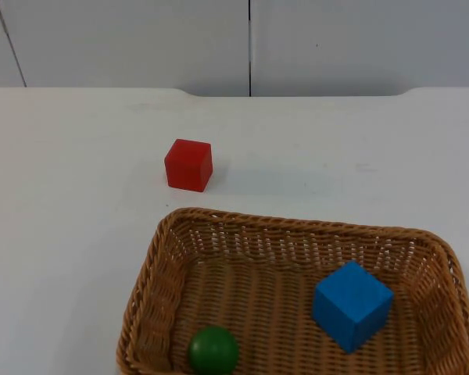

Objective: Place all geometric objects except the red cube into the basket.

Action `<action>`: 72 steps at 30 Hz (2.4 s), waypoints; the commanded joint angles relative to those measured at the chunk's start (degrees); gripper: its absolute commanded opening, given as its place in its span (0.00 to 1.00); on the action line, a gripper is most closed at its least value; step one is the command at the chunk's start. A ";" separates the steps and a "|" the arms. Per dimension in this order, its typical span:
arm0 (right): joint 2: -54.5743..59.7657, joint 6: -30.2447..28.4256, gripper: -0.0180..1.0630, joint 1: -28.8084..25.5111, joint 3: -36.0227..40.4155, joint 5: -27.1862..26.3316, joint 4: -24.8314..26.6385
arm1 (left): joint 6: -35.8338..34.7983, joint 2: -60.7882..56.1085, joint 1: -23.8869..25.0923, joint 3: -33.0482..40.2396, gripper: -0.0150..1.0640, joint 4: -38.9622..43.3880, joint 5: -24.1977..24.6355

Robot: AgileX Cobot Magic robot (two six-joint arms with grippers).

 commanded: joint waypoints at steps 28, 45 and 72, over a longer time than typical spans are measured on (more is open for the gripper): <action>-0.18 0.10 0.99 -0.18 0.14 -1.17 -0.30 | -1.79 -0.17 0.12 0.29 0.99 1.16 -0.69; -0.18 0.10 0.99 -5.33 0.14 -1.17 0.09 | -1.79 -0.17 0.12 0.29 0.99 0.93 -0.69; -0.18 0.10 0.99 -38.49 0.14 -1.17 0.09 | -1.79 -0.17 0.12 0.29 0.99 0.93 -0.69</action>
